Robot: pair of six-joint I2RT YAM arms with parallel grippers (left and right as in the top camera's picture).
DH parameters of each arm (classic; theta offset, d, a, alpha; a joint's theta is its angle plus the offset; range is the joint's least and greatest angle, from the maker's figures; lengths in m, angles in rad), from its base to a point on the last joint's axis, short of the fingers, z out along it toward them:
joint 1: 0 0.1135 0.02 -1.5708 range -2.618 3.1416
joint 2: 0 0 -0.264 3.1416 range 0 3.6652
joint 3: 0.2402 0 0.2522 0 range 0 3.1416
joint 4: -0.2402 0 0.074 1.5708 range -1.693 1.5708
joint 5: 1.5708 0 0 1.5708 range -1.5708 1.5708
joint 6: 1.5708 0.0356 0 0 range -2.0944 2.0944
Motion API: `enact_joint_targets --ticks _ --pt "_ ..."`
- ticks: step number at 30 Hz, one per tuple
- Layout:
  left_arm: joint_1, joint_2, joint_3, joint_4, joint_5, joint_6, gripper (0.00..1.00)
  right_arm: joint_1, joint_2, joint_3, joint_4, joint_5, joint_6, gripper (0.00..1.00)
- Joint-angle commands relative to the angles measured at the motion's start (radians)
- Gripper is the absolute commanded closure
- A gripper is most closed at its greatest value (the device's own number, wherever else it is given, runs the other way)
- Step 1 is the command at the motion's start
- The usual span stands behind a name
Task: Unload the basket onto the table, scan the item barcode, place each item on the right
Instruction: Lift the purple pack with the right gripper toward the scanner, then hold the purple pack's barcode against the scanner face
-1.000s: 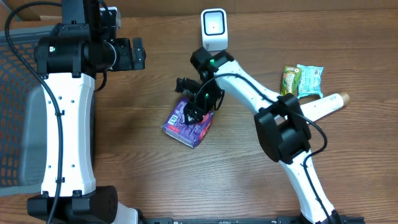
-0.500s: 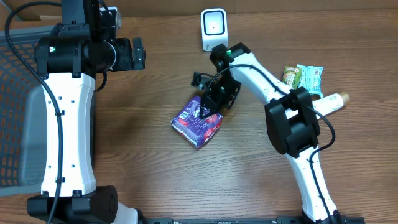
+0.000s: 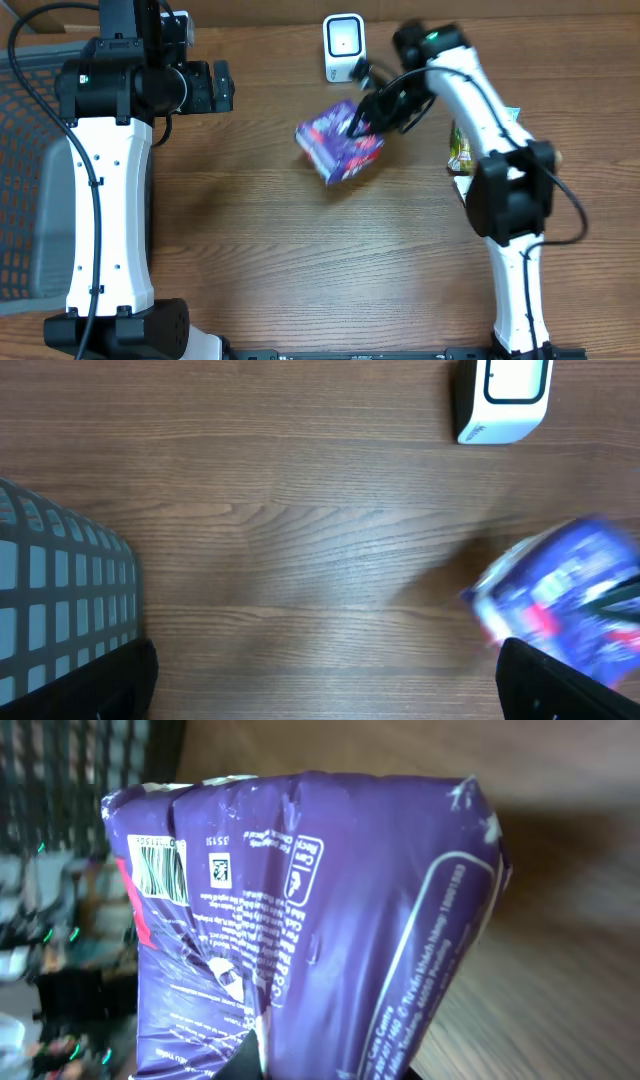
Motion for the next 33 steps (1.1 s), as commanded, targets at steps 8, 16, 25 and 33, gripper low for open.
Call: enact_joint_targets --ticks 8,16,25,33 --pt "0.003 0.002 0.006 0.004 0.008 0.023 0.0 0.052 -0.331 0.075 0.136 0.67 0.574 0.96" --pt "0.003 0.002 0.006 0.004 0.008 0.023 0.0 0.135 -0.352 0.075 0.154 0.833 0.603 0.96" --pt "0.003 0.002 0.006 0.004 0.008 0.023 0.0 0.164 -0.328 0.074 0.454 1.359 0.449 0.96" --pt "0.003 0.002 0.006 0.004 0.008 0.023 0.01 0.166 -0.194 0.073 0.856 1.678 -0.17 0.96"
